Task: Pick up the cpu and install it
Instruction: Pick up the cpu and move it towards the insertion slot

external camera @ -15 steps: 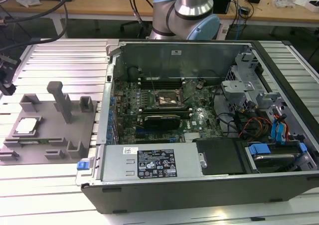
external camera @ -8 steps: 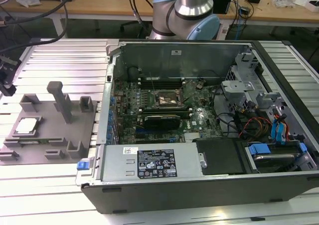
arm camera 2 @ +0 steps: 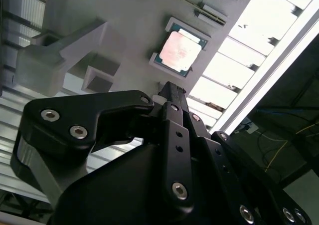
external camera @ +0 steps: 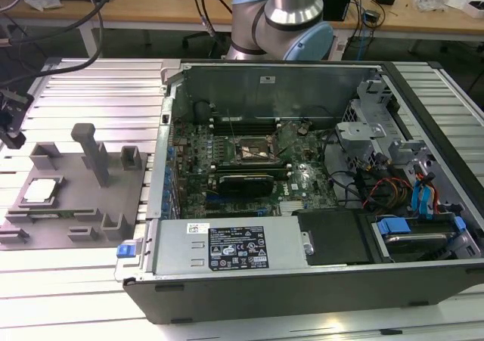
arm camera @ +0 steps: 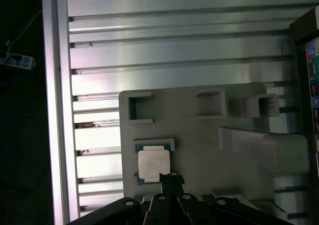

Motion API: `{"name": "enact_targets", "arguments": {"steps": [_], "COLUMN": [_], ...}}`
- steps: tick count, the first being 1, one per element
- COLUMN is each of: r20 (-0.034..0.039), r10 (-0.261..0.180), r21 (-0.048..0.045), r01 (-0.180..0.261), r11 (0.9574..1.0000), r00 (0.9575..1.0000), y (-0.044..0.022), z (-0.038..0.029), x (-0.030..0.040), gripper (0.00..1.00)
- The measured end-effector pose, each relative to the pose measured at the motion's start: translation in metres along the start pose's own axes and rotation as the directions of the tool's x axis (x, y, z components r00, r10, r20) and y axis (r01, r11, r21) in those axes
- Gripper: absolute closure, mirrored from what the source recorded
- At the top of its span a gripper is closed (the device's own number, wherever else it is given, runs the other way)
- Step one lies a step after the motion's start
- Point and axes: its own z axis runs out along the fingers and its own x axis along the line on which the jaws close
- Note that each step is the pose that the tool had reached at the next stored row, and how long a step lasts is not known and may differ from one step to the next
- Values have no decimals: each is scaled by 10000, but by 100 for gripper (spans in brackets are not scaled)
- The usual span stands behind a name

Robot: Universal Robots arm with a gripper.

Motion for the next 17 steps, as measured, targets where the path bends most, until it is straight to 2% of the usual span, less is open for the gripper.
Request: {"name": "enact_targets", "arguments": {"steps": [17], "r20": [-1], "r10": [0], "r21": [1], "r01": [0], "r11": [10000], "r00": [10000], "y": [-7], "z": [139], "x": [9], "gripper": [89]}}
